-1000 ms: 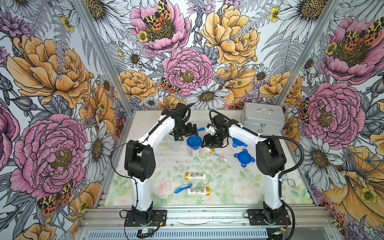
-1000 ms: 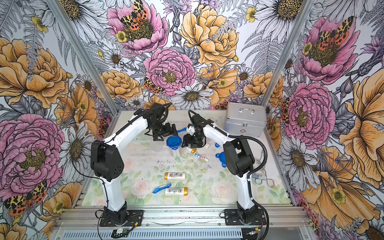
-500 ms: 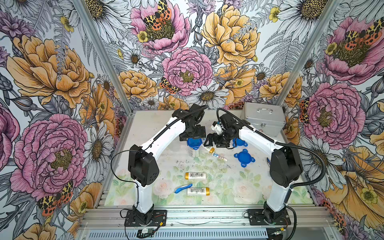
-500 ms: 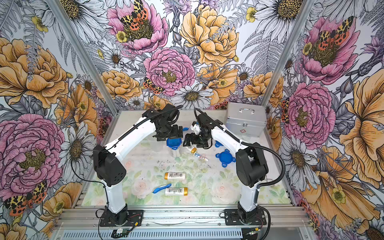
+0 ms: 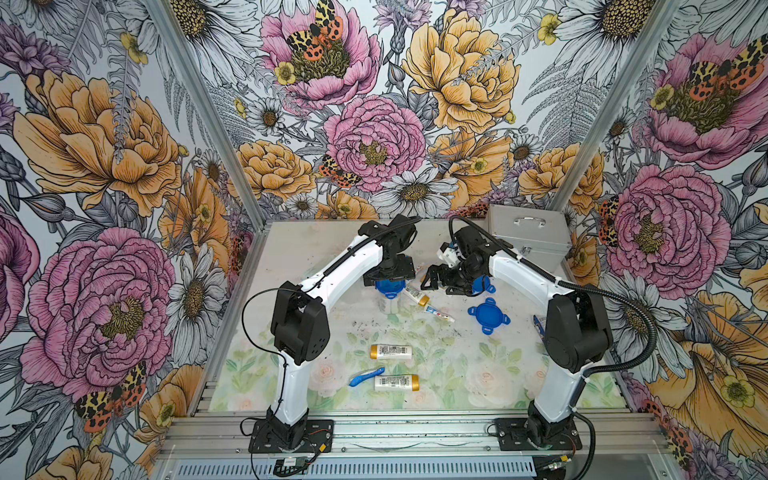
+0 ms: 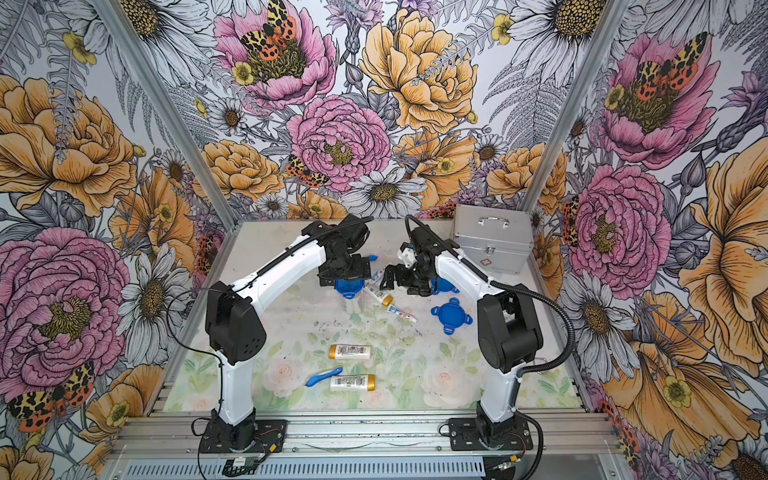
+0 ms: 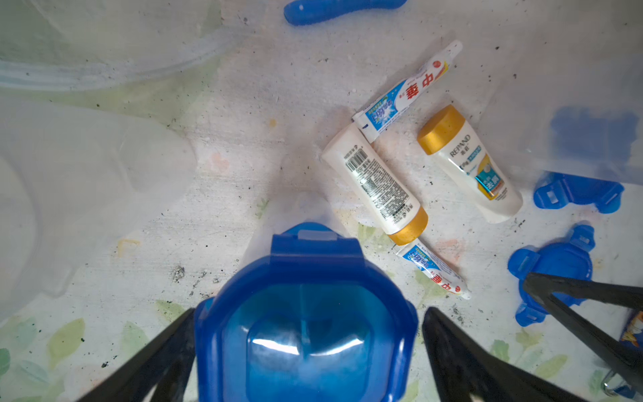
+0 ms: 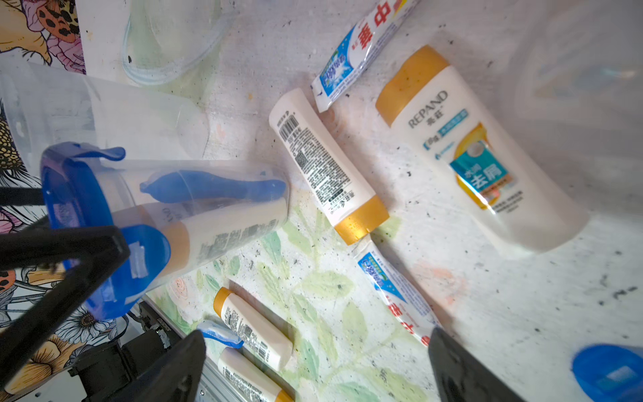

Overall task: Pack away toiletry kits
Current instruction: Pick up the container from the center of the board.

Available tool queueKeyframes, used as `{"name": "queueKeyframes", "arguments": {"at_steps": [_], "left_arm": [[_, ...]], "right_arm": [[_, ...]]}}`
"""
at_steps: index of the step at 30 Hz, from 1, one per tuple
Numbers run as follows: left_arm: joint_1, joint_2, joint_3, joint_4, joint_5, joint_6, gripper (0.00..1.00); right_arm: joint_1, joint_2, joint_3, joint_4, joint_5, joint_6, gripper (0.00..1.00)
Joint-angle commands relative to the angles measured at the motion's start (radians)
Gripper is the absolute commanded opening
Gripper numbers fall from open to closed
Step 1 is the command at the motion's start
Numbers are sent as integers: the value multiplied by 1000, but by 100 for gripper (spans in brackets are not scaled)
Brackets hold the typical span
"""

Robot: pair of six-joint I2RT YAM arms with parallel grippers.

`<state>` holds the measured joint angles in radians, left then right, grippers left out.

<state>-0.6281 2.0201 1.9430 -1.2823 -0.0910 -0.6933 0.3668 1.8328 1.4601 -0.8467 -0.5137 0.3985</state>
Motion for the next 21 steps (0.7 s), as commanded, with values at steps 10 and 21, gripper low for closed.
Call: {"name": "queueKeyframes", "arguments": {"at_steps": [10, 21], "left_arm": [[1, 20, -11, 0, -44, 0, 88], [-18, 34, -3, -35, -68, 38, 97]], "right_arm": [[-34, -20, 19, 14, -14, -24, 99], [-61, -26, 23, 14, -21, -23, 99]]}}
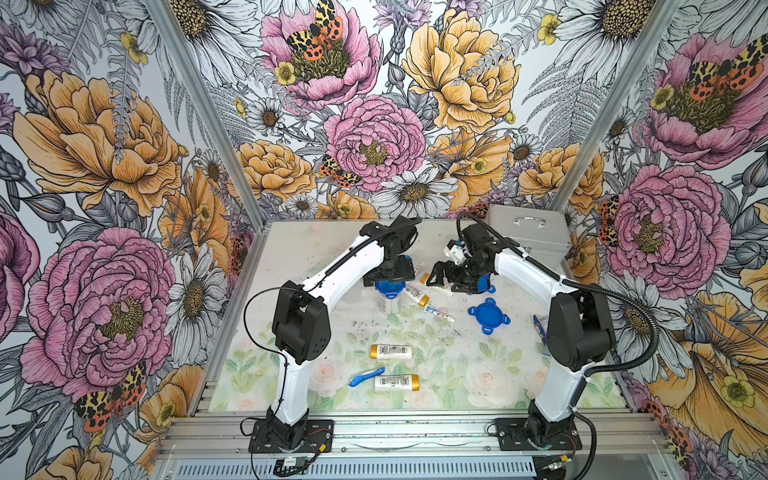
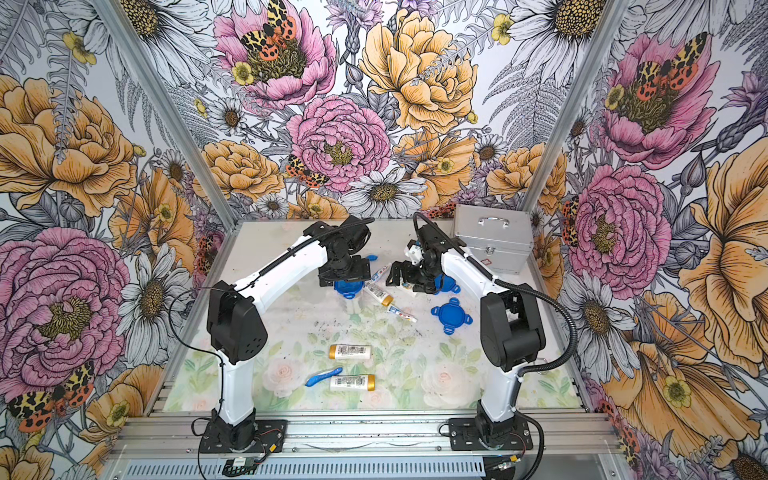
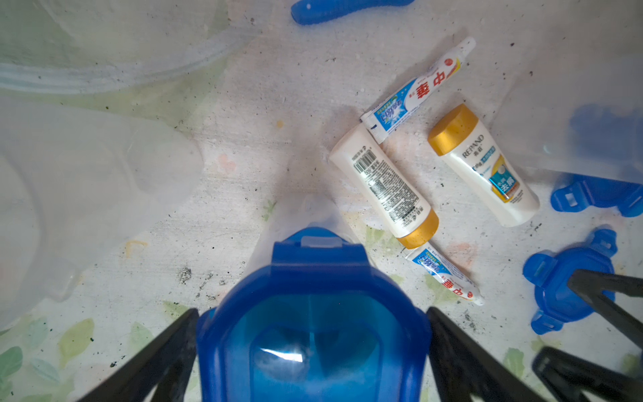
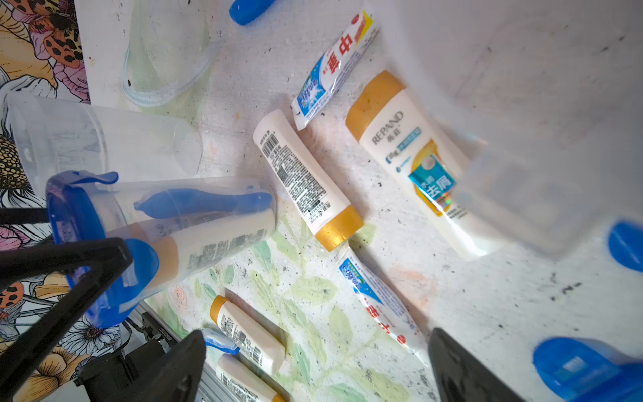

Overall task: Pack away toiletry kits
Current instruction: Pick up the container from the center of the board.

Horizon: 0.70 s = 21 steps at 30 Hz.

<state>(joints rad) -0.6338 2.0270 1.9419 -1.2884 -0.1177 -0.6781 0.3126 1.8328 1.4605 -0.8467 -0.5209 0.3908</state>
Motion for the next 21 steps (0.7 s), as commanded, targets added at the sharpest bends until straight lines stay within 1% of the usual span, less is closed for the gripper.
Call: {"name": "queueKeyframes", "arguments": {"at_steps": [1, 3, 6, 9, 13, 18, 21], "left_arm": [[-12, 27, -2, -29, -43, 23, 95], [-11, 26, -4, -29, -43, 25, 88], [-4, 19, 3, -28, -37, 32, 70], [12, 6, 29, -29, -41, 49, 61], [49, 9, 99, -29, -31, 89, 55], [120, 53, 235, -29, -37, 165, 54], [179, 110, 329, -29, -35, 214, 52]], "right_arm": [[-6, -27, 23, 13, -13, -15, 99], [-10, -32, 24, 13, -11, -12, 99], [-16, -44, 25, 12, -6, -7, 99], [-22, -60, 21, 11, -5, -2, 99], [-27, -85, 7, 8, -5, 11, 99], [-27, -124, -16, 0, 2, 35, 99], [-24, -144, -43, 0, 9, 47, 99]]}}
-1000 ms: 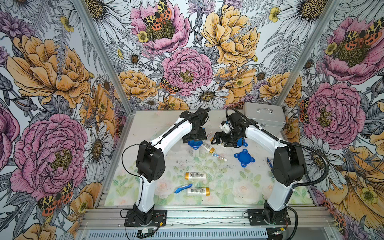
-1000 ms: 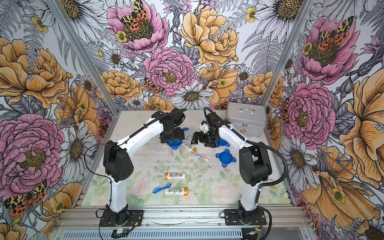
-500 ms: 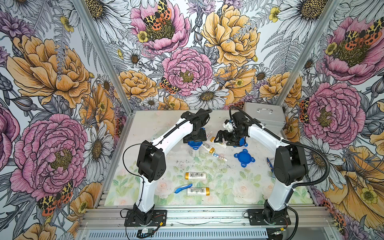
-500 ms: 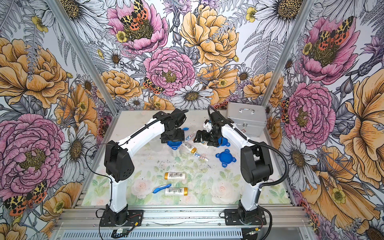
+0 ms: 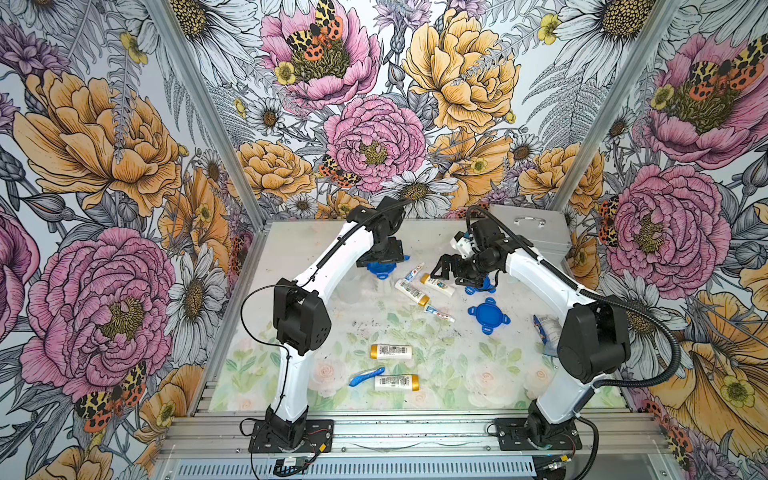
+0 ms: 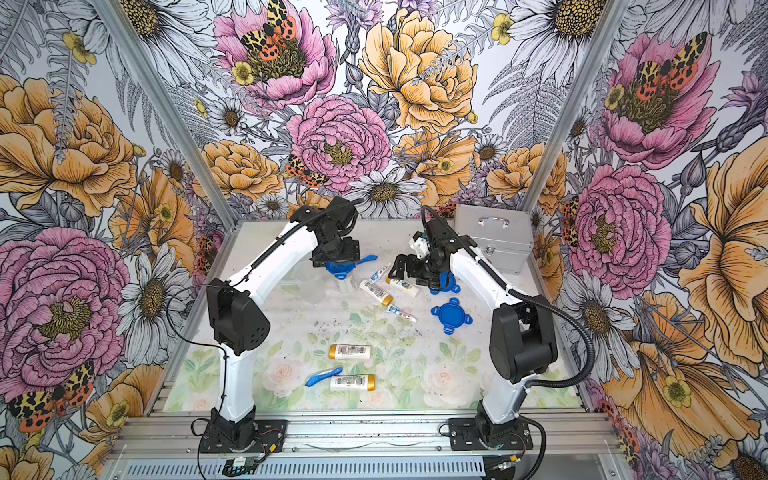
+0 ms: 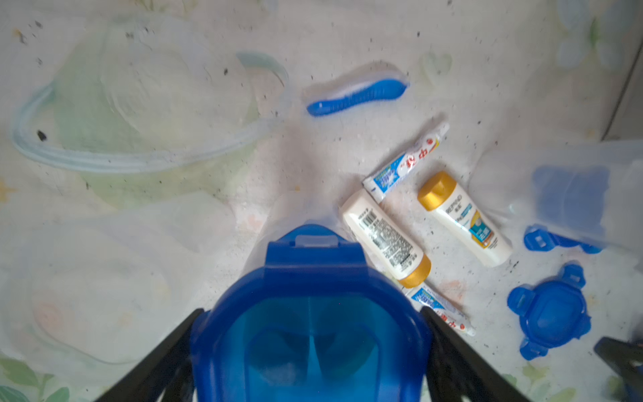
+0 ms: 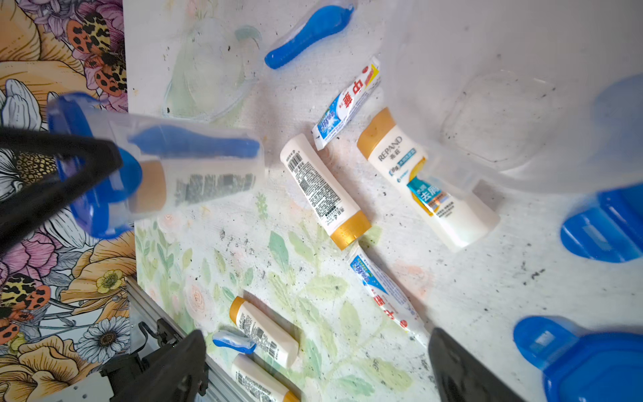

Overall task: Pack away toiletry kits
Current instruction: Pick up the container from the center of the board, then place the container at the center of the board.

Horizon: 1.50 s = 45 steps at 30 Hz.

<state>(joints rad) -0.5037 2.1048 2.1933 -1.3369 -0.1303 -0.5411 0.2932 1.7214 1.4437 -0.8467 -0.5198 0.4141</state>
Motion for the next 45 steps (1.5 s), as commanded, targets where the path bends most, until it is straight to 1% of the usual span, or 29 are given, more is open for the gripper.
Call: {"name": "queueKeyframes", "arguments": {"at_steps": [1, 6, 9, 12, 16, 17, 19, 23, 25, 26, 34, 39, 42, 45], "left_arm": [[68, 52, 107, 19, -19, 91, 52], [150, 163, 258, 17, 7, 151, 51], [177, 220, 315, 18, 9, 176, 51], [202, 257, 334, 17, 12, 197, 51], [224, 270, 320, 18, 7, 211, 52], [230, 273, 315, 18, 13, 211, 54], [236, 277, 311, 18, 19, 213, 62], [240, 267, 319, 17, 15, 209, 89], [247, 260, 327, 18, 21, 207, 97], [251, 254, 330, 18, 24, 207, 99], [270, 209, 326, 18, 25, 214, 99], [277, 175, 310, 16, 19, 223, 99], [277, 104, 275, 11, -3, 225, 99], [274, -24, 182, 12, -17, 222, 99]], "right_arm": [[-2, -38, -32, -2, 10, 26, 99], [8, -80, -57, -9, 28, 21, 99], [18, -80, -53, -15, 32, 19, 99], [23, -71, -35, -20, 34, 16, 99], [24, -63, -2, -35, 48, 1, 99], [24, -59, 6, -39, 52, -3, 99], [25, -56, 18, -45, 58, -4, 99], [29, -58, 38, -52, 78, -13, 99], [30, -59, 44, -54, 81, -17, 99], [31, -56, 45, -55, 85, -18, 99], [65, -56, 51, -64, 128, -37, 99], [105, -59, 63, -92, 186, -73, 99], [139, -46, 78, -112, 228, -101, 99], [169, -17, 106, -130, 268, -126, 98]]}}
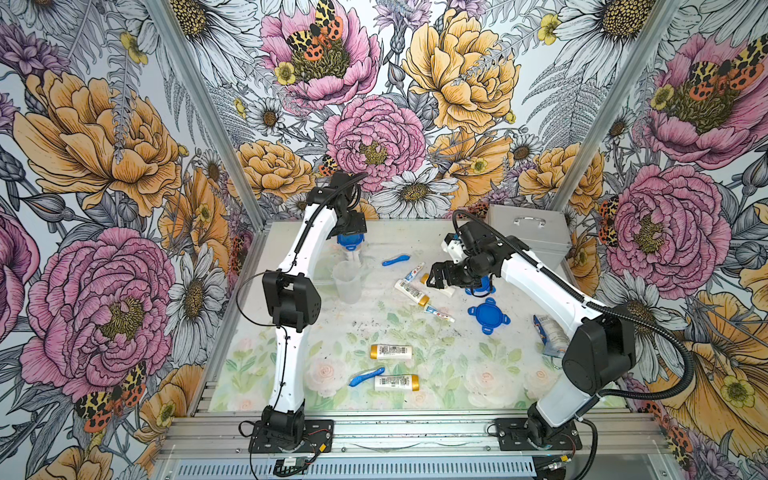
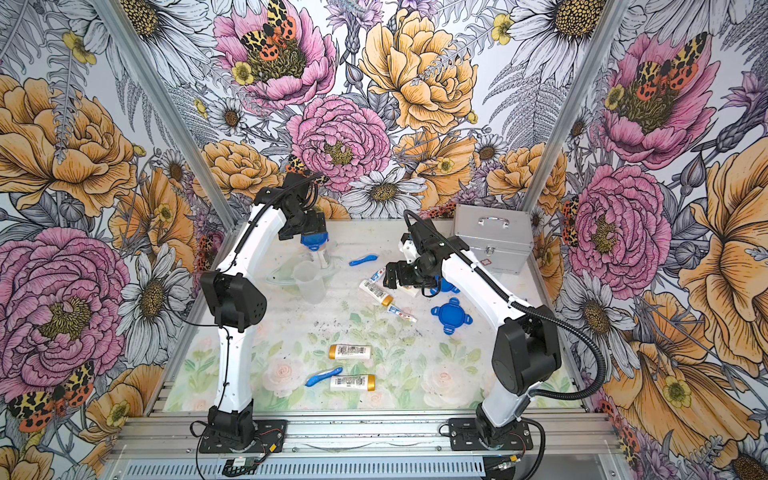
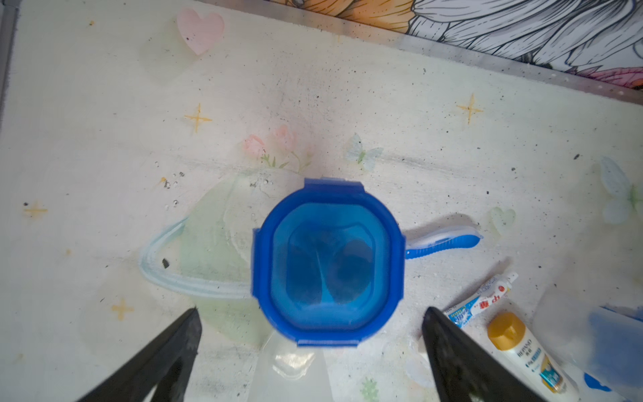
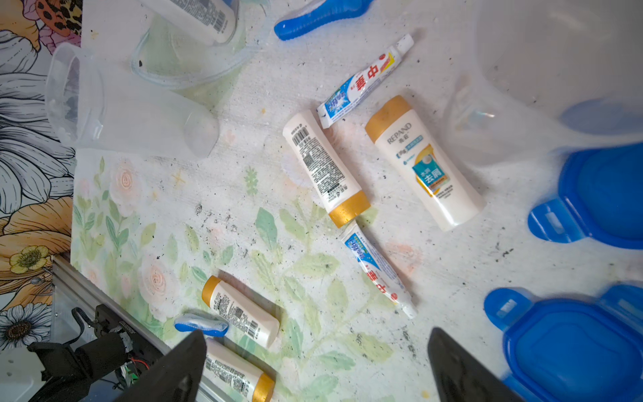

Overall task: Pack away toiletry kits
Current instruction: Place the container at the center of the board.

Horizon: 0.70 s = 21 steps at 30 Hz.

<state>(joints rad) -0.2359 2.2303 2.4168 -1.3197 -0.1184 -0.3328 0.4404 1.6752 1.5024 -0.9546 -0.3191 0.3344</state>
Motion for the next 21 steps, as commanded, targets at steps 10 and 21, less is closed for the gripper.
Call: {"name": "queueKeyframes", "arguments": {"at_steps": [10, 21], "left_arm": [[-114, -634, -592, 0, 145, -103, 99], [-555, -799, -1024, 83, 232, -111, 99]], "right_arm": [[91, 246, 223, -64, 116, -113, 91], [96, 19, -124, -24, -5, -68, 94]]}}
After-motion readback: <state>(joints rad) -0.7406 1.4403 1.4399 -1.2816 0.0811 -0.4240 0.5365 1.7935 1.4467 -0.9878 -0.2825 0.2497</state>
